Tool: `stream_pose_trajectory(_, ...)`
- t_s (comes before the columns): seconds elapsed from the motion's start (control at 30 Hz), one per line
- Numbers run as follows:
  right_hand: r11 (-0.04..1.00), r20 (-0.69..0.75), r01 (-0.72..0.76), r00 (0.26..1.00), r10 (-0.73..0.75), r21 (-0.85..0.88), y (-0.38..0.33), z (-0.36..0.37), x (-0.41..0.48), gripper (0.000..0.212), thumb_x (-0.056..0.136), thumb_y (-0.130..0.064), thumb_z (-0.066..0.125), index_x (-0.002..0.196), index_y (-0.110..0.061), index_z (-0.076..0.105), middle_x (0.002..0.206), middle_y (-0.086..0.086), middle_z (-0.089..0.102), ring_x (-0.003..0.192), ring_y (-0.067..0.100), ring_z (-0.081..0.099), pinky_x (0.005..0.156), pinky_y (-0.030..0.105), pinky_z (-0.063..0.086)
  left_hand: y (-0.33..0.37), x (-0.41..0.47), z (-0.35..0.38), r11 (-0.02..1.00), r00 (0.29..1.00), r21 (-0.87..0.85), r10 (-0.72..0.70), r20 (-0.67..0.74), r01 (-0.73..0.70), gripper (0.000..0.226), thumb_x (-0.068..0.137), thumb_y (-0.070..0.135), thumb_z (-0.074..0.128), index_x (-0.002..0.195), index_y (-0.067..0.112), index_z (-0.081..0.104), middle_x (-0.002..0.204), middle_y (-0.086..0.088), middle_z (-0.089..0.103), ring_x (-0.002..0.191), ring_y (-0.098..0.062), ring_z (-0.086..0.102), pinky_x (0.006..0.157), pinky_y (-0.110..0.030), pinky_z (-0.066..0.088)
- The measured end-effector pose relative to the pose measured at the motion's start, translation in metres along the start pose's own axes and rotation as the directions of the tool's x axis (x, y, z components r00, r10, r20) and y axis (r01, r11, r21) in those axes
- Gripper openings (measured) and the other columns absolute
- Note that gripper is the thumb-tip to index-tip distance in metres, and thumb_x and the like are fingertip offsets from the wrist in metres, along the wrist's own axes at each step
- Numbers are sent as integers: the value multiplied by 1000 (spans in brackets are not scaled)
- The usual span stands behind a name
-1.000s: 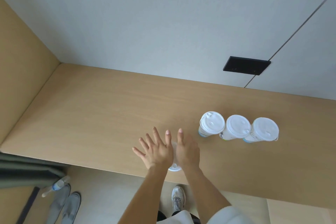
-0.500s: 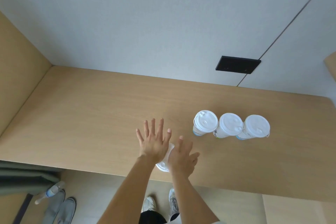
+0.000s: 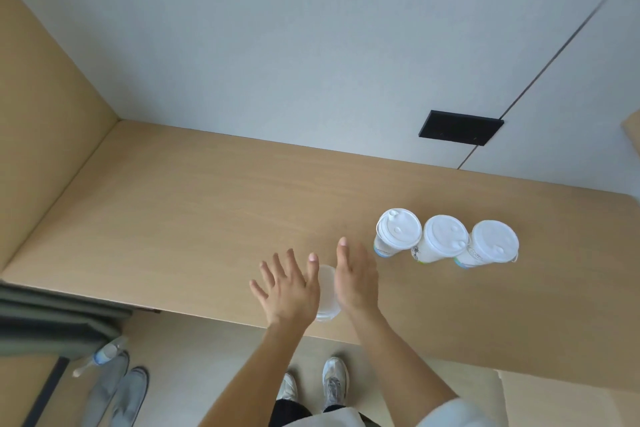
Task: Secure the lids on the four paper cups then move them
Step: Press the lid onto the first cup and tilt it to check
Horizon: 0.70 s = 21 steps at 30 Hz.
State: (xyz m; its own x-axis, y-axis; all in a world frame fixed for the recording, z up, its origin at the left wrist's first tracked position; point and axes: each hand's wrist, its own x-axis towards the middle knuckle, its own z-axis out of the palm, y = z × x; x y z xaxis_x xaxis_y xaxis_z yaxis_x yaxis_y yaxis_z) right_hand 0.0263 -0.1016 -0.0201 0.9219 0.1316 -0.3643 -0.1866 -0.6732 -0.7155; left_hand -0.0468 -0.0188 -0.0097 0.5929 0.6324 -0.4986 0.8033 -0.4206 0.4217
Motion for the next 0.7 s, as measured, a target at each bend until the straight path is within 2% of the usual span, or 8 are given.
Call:
stream_pose_trajectory(0.07, 990, 77, 31, 997, -21, -136, 3, 13, 8, 98, 86, -81, 11, 142, -13, 53, 139, 16, 60, 126, 37, 56, 109, 51, 45, 3, -1, 7, 995, 996, -55, -87, -11, 86, 73, 100, 61, 12, 164, 26, 12, 172, -10, 12, 160, -32, 0, 124, -62, -1)
stream_pose_trajectory(0.17, 973, 39, -6, 999, 16, -231, 13, 30, 13, 113, 81, -90, -8, 151, -20, 46, 145, 13, 57, 135, 32, 50, 114, 45, 38, 7, -1, 11, 992, 992, -69, -113, -65, 108, 72, 98, 60, 5, 164, 32, 7, 173, -9, 12, 160, -31, 0, 124, -63, -3)
stream_pose_trajectory(0.23, 970, 8, -19, 1000, 22, -244, 13, 31, 12, 101, 87, -85, -2, 154, -24, 44, 148, 13, 56, 139, 31, 48, 115, 46, 37, 5, 0, 14, 995, 991, -46, -90, -95, 86, 68, 100, 58, 5, 164, 36, 3, 173, -8, 12, 160, -31, -1, 124, -63, -4)
stream_pose_trajectory(0.33, 954, 15, 7, 1000, -2, -299, 11, 30, 11, 84, 95, -72, 7, 162, -26, 32, 164, 10, 41, 151, 31, 35, 122, 45, 28, 3, 3, 17, 996, 991, -55, -79, -111, 73, 61, 104, 55, 7, 163, 41, 2, 172, -8, 15, 160, -31, 1, 124, -64, -2)
stream_pose_trajectory(0.43, 968, -39, -66, 998, 58, -243, 16, 37, 13, 79, 100, -69, 7, 163, -27, 31, 163, 8, 43, 149, 30, 38, 119, 42, 30, 2, 3, 18, 998, 992, -41, -51, -115, 47, 62, 103, 55, 3, 163, 41, 4, 172, -8, 17, 160, -32, 3, 124, -64, -1)
stream_pose_trajectory(0.57, 985, -95, -145, 986, 137, -88, 12, 35, 1, 91, 92, -75, 2, 154, -22, 43, 148, 12, 57, 135, 35, 51, 110, 46, 39, -3, 14, 8, 990, 989, 100, 110, -97, -100, 82, 86, 67, -14, 163, 40, 1, 172, -8, 17, 160, -32, 1, 123, -66, -3)
stream_pose_trajectory(0.63, 971, -4, -219, 975, 220, -99, 8, 32, -6, 67, 105, -62, 16, 159, -26, 34, 152, 12, 49, 133, 39, 50, 107, 45, 40, -5, 26, -1, 954, 964, 197, 247, -98, -224, 89, 84, 75, -14, 163, 38, 4, 171, -6, 18, 160, -31, 2, 123, -65, -6)
stream_pose_trajectory(0.7, 951, 65, -291, 952, 299, -101, 6, 30, -11, 56, 112, -50, 20, 164, -32, 21, 163, 6, 36, 136, 40, 46, 111, 45, 36, -8, 35, -12, 910, 926, 259, 360, -113, -323, 103, 80, 82, -19, 163, 33, 15, 170, -4, 22, 160, -29, 5, 124, -63, -7)
